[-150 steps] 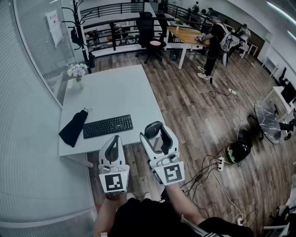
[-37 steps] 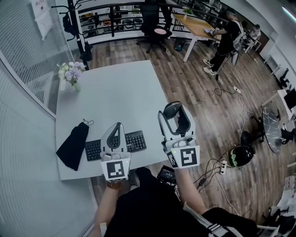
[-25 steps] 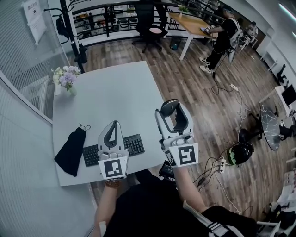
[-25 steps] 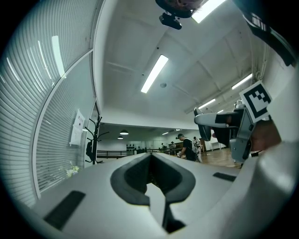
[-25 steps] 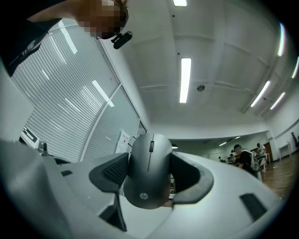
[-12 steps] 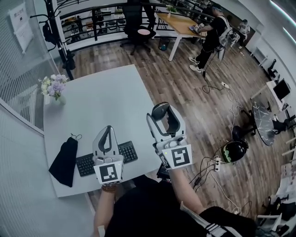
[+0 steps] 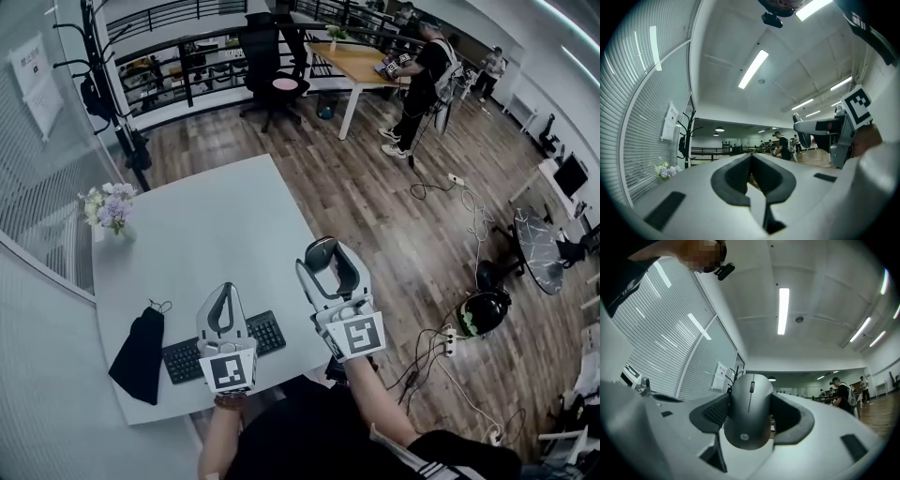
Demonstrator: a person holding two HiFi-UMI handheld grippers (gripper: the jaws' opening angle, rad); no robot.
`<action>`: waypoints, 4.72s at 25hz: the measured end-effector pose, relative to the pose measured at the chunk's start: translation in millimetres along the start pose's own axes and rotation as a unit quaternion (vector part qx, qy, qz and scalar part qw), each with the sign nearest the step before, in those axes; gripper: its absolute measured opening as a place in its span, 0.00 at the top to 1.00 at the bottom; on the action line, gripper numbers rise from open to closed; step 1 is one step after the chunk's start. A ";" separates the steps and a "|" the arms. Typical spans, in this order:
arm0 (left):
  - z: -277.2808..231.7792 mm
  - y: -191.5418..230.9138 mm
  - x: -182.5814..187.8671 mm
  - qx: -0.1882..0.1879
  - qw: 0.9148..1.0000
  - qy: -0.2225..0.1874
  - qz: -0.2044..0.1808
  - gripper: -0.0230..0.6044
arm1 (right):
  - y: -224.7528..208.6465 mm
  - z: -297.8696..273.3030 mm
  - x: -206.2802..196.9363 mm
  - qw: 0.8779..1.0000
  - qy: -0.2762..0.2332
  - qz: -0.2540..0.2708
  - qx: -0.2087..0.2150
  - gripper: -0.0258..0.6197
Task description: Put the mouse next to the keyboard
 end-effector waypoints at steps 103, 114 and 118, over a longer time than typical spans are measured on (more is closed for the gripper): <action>1.1 -8.4 -109.3 0.044 0.990 0.132 0.015 0.95 | -1.4 -57.5 -275.6 0.917 0.366 -0.091 0.128 0.51; -2.5 2.8 -72.5 0.041 0.994 0.094 0.019 0.95 | -12.4 -51.3 -212.1 0.936 0.325 -0.075 0.111 0.54; -3.4 5.0 -63.0 0.039 0.996 0.080 0.018 0.95 | -12.0 -45.5 -189.6 0.945 0.304 -0.065 0.105 0.56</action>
Point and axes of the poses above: the fingertips, and each gripper's own axes: z backward along the fingers, y to its left, x out of its top, the point moved 10 cm from there along z, backward along the fingers, and after that the axes turned 15 degrees about y, right-handed, at the moved point
